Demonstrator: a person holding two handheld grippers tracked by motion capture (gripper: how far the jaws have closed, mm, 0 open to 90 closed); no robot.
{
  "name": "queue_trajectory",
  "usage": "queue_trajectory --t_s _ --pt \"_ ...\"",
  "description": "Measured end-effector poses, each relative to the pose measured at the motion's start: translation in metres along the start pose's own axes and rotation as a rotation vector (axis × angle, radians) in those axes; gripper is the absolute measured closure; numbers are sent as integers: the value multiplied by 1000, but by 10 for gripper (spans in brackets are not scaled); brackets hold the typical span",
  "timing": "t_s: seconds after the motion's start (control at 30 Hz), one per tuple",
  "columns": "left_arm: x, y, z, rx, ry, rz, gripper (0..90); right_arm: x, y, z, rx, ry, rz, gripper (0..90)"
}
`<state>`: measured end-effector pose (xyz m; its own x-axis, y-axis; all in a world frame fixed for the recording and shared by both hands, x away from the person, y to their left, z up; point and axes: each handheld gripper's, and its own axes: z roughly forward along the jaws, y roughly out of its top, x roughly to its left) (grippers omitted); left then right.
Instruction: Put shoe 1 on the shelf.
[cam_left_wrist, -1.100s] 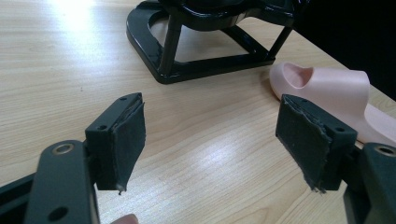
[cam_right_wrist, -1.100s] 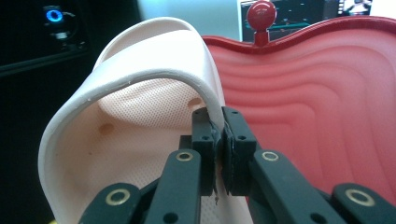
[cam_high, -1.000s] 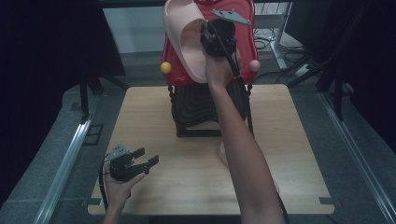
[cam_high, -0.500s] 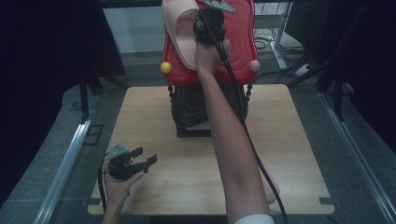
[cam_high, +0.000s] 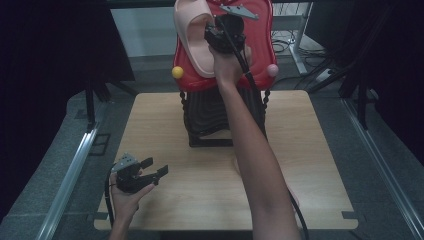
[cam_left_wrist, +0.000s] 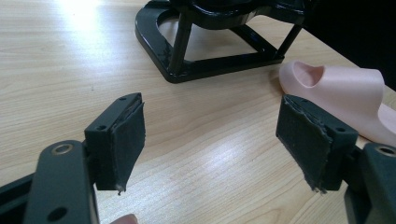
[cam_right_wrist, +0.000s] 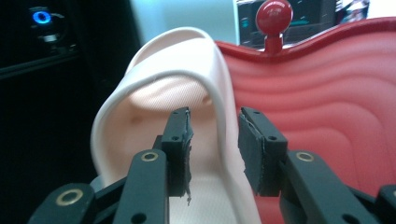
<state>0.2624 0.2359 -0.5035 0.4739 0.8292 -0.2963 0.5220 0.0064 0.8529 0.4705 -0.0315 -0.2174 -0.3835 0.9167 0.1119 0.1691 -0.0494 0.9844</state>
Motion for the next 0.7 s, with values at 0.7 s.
queue_trajectory --t_s 0.7 --pt "-6 0 7 27 14 32 239 -48 -64 -111 92 215 -82 611"
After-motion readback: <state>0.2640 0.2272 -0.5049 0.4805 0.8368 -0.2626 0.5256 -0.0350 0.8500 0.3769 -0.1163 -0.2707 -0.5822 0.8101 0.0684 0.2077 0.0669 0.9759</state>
